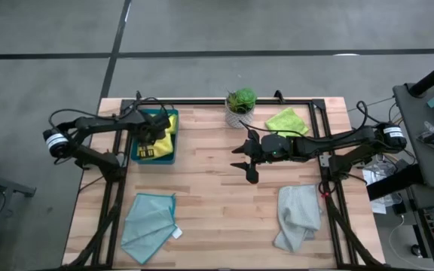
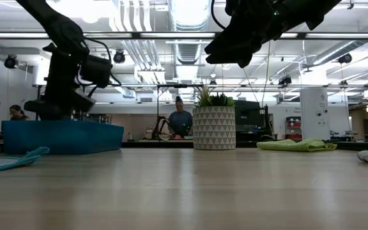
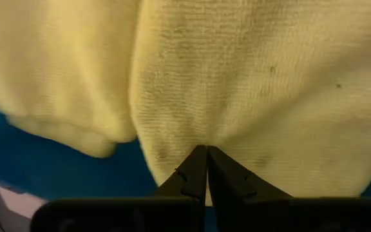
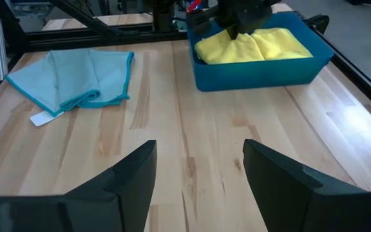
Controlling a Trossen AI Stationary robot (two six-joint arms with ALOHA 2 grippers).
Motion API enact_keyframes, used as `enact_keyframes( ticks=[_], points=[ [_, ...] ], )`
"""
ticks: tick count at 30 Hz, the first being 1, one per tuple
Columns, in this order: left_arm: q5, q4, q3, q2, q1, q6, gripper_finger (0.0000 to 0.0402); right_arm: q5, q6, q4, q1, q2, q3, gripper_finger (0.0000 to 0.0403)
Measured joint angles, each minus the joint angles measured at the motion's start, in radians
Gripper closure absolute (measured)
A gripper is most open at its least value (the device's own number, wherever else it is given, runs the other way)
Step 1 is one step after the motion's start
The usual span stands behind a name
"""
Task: Fold microfiber towels
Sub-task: Put the folded yellow towel into the blue bin
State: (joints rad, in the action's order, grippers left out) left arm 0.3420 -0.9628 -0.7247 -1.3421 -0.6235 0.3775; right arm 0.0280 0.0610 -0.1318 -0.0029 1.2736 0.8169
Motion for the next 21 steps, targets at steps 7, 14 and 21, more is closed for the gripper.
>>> enact_keyframes(
  ticks=[7,14,21],
  points=[
    [0.005,-0.024,-0.064,0.011,0.0,0.006,0.0402,0.0,-0.001,0.0,0.0,0.0,0.0,0.0181],
    [0.005,-0.1,-0.053,0.01,-0.006,0.032,0.0402,0.0,-0.009,0.0,0.0,0.0,-0.002,0.0181],
    [0.134,0.001,0.005,-0.007,-0.014,0.038,0.0402,0.0,-0.013,0.0,0.0,0.0,-0.003,0.0181]
  ],
)
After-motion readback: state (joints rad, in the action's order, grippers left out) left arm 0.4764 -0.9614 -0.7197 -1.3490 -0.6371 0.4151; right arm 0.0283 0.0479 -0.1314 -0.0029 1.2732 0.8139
